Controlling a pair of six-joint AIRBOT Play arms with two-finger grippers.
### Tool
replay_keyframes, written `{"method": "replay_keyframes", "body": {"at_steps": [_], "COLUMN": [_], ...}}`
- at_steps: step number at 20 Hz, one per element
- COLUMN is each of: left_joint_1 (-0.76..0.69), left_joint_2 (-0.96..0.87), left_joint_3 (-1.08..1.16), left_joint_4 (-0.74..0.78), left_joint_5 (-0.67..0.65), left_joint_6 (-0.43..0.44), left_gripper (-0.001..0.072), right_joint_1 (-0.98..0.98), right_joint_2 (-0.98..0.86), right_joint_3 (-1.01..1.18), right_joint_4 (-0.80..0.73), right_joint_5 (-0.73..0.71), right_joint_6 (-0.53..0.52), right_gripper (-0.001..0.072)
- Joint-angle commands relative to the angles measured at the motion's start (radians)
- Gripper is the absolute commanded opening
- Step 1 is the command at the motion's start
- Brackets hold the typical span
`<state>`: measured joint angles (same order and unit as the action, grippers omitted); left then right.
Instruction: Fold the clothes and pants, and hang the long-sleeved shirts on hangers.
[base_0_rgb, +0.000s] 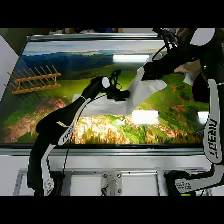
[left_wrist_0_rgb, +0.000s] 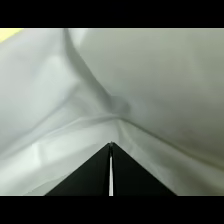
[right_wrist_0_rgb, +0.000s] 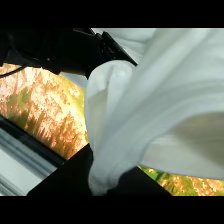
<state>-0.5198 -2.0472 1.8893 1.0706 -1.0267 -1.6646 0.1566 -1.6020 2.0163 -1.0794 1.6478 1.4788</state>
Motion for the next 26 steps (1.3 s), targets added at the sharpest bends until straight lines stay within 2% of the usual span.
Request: {"method": "replay_keyframes", "body": {"at_steps": [1,5,10,13,16,17,18,20,21,22,23,24,25,26], "left_joint_1": [0.077,0.207,0.388,0.476,0.539,0.554,0.564,0.576,0.582,0.589,0.597,0.605,0.609,0.609], "left_joint_2": [0.086,0.234,0.392,0.465,0.529,0.547,0.565,0.596,0.608,0.621,0.632,0.644,0.659,0.673], "left_joint_3": [0.003,0.003,0.003,0.003,0.003,0.003,0.003,0.003,0.003,0.003,0.003,0.003,0.003,0.003], "left_joint_4": [0.100,0.226,0.246,0.246,0.246,0.245,0.246,0.246,0.246,0.246,0.246,0.246,0.247,0.248], "left_joint_5": [-0.069,-0.107,-0.163,-0.215,-0.271,-0.281,-0.286,-0.285,-0.283,-0.283,-0.283,-0.283,-0.283,-0.282], "left_joint_6": [0.019,0.020,0.020,0.021,0.032,0.033,0.034,0.033,0.033,0.033,0.033,0.034,0.034,0.034], "left_gripper": [0.0004,0.0004,0.0004,0.0004,0.0004,0.0005,0.0004,0.0004,0.0004,0.0004,0.0004,0.0004,0.0004,0.0004], "right_joint_1": [0.033,0.103,0.240,0.330,0.430,0.464,0.502,0.564,0.582,0.589,0.584,0.563,0.535,0.498], "right_joint_2": [0.000,-0.015,-0.110,-0.212,-0.340,-0.380,-0.425,-0.505,-0.525,-0.524,-0.512,-0.487,-0.452,-0.406], "right_joint_3": [0.002,0.002,0.002,0.002,0.002,0.003,0.010,0.064,0.087,0.087,0.086,0.081,0.061,0.023], "right_joint_4": [0.002,0.032,0.160,0.229,0.262,0.279,0.320,0.447,0.537,0.635,0.697,0.714,0.715,0.714], "right_joint_5": [-0.039,-0.143,-0.278,-0.363,-0.536,-0.614,-0.705,-0.849,-0.884,-0.900,-0.890,-0.863,-0.838,-0.799], "right_joint_6": [0.020,0.045,0.039,0.002,-0.025,-0.064,-0.098,-0.172,-0.247,-0.372,-0.480,-0.512,-0.494,-0.510], "right_gripper": [0.0012,0.0012,0.0012,0.0012,0.0018,0.0092,0.0381,0.0513,0.0667,0.0710,0.0710,0.0706,0.0636,0.0518]}}
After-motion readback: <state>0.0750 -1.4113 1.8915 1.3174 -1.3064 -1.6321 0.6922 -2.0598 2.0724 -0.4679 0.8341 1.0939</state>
